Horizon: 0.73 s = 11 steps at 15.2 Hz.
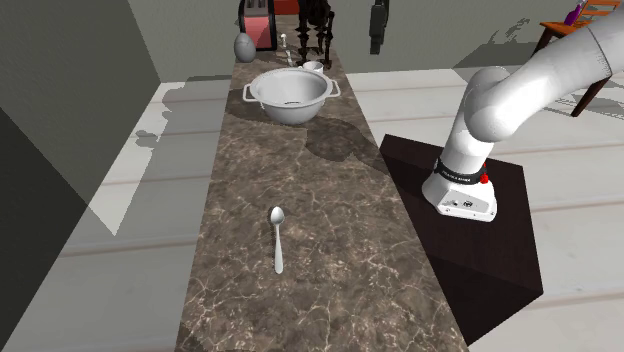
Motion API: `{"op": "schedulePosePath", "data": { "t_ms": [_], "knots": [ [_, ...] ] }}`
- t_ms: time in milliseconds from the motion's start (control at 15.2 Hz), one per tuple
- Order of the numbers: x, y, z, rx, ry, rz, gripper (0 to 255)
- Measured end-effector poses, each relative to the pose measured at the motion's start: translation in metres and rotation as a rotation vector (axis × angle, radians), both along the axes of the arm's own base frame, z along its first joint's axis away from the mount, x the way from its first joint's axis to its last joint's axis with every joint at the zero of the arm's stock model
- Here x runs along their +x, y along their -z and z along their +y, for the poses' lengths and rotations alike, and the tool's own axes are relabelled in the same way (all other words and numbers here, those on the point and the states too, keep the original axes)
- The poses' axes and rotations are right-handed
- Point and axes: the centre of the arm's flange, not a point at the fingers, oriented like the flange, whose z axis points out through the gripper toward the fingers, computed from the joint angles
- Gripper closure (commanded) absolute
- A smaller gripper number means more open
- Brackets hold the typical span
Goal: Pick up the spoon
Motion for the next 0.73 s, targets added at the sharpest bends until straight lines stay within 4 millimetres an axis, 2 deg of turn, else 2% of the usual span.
{"op": "schedulePosePath", "data": {
  "t_ms": [132,264,726],
  "knots": [
    [0.002,0.005,0.004,-0.001,-0.005,0.001,0],
    [0.012,0.020,0.016,-0.004,-0.021,0.005,0],
    [0.049,0.081,0.077,-0.017,-0.090,0.017,0]
  ]
}}
